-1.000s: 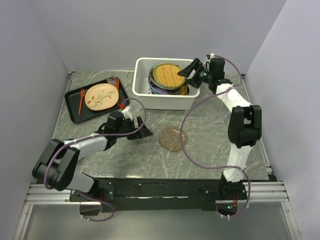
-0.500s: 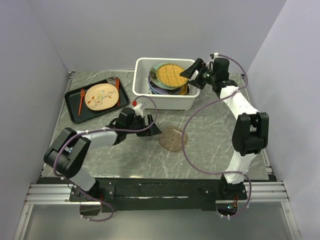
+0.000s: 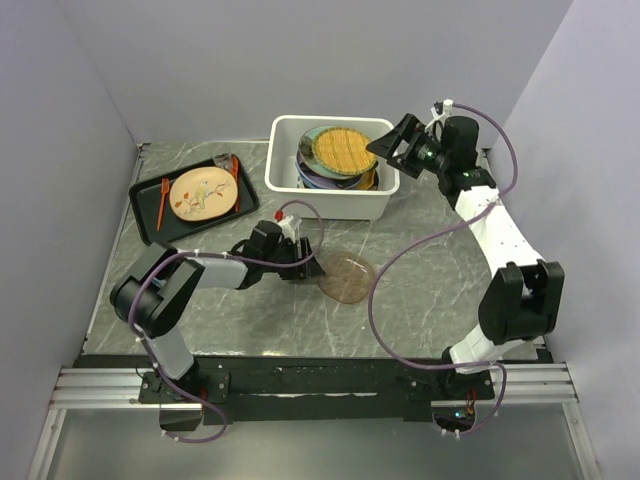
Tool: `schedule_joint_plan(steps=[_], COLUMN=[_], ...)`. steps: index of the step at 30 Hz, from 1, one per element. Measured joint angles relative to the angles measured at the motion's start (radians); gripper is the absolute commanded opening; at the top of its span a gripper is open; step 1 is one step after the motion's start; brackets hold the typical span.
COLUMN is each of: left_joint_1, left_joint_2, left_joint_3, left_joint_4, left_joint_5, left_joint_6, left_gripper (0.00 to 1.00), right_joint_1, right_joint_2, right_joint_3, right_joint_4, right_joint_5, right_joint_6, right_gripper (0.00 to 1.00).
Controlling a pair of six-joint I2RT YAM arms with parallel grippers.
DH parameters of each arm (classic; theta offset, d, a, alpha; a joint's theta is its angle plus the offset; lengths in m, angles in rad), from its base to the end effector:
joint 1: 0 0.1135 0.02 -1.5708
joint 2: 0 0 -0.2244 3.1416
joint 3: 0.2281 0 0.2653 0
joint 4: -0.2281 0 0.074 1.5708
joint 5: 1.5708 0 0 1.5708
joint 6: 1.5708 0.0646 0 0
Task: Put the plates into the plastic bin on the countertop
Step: Pick up the plate at the center of the board.
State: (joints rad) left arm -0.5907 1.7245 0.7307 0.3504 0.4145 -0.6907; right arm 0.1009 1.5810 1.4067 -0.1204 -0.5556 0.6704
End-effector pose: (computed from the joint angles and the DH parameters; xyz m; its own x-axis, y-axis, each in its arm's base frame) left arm 0.2780 -0.2177 0.0715 -0.8793 -0.1124 -0.4628 0.2818 0.6605 -0.6959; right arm 0.4050 0.0753 0.3147 -0.5916 0.4707 -0.6546 -0.2810 0.6407 0.7146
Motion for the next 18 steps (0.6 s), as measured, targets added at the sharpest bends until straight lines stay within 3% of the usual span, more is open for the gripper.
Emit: schedule_joint_plan(steps=[10, 18], left_joint_1=[-0.043, -0.056], left_joint_2=[0.060, 0.074], left_joint_3=[0.033, 0.040], left_joint_4=[0.030, 0.026], left_joint_5=[-0.014, -0.043], left_joint_6=[-0.010, -0.010], left_gripper=[0.40, 0.09], right_joint_1=[-0.003, -0.014], right_joint_2=[-0.085, -0.087], right_joint_3=[-0.076, -0.129], right_joint_4=[-0.018, -0.014], right_joint_5=[0.009, 0.008], right_joint_6=[-0.023, -0.023], right_gripper=[0.99, 1.00])
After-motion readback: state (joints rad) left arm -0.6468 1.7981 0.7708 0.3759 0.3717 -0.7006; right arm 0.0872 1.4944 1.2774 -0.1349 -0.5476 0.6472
